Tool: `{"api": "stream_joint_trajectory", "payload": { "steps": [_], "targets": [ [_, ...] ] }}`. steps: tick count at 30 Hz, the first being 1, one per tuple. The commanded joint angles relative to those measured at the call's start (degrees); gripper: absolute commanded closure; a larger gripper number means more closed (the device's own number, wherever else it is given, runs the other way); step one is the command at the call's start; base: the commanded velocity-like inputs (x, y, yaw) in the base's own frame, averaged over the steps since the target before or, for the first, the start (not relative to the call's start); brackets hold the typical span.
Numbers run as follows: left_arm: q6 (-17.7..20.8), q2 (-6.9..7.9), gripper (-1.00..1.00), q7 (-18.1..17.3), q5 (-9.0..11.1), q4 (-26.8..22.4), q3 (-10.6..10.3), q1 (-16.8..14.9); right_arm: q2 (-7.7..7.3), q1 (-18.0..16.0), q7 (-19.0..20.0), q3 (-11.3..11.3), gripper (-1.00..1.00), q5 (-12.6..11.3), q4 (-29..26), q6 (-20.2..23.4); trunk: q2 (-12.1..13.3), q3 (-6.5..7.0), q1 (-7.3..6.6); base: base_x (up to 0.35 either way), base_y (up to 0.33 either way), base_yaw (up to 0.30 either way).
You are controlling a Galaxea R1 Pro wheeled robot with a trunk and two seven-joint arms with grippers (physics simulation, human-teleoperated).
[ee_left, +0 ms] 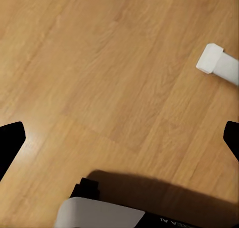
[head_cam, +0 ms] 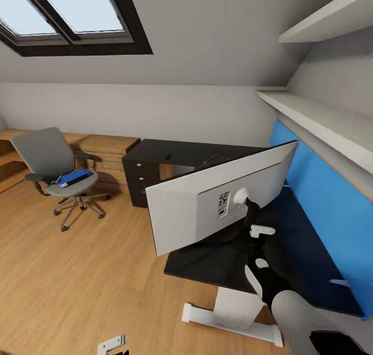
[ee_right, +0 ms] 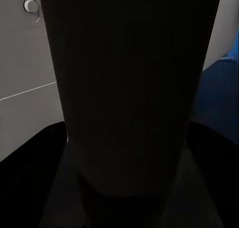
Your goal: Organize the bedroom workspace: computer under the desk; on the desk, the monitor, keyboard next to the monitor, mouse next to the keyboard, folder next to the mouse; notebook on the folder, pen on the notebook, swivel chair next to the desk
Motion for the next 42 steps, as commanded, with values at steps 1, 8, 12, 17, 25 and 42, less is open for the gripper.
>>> {"api": "stream_joint_trajectory", "payload": {
  "steps": [1, 8, 12, 17, 25, 42],
  "targets": [
    [-0.2, 0.0, -1.0, 0.3, 0.3, 0.0, -0.1, 0.0, -0.14, 0.0, -0.2, 0.5, 1.0, -1.4, 0.3, -0.5, 0.0, -0.08, 0.01, 0.0, -0.14, 0.0],
    [-0.2, 0.0, -1.0, 0.3, 0.3, 0.0, -0.1, 0.0, -0.14, 0.0, -0.2, 0.5, 1.0, -1.4, 0.3, -0.5, 0.0, -0.08, 0.01, 0.0, -0.043, 0.0],
    [-0.2, 0.0, -1.0, 0.3, 0.2, 0.0, -0.2, 0.0, -0.14, 0.0, -0.2, 0.5, 1.0, -0.7, 0.3, -0.5, 0.0, -0.08, 0.01, 0.0, -0.04, 0.0],
    [-0.2, 0.0, -1.0, 0.3, 0.3, 0.0, -0.2, 0.0, -0.12, 0.0, -0.2, 0.5, 1.0, -0.4, 0.3, -0.5, 0.0, -0.08, 0.01, 0.0, -0.183, 0.0],
    [-0.2, 0.0, -1.0, 0.3, 0.3, 0.0, -0.1, 0.0, -0.14, 0.0, -0.2, 0.5, 1.0, -0.3, 0.3, -0.5, 0.0, -0.08, 0.01, 0.0, -0.047, 0.0],
    [-0.2, 0.0, -1.0, 0.2, 0.3, 0.0, -0.1, 0.0, -0.14, 0.0, -0.2, 0.5, 1.0, -0.3, 0.3, -0.5, 0.0, -0.08, 0.01, 0.0, -0.082, 0.0]
  ]
}}
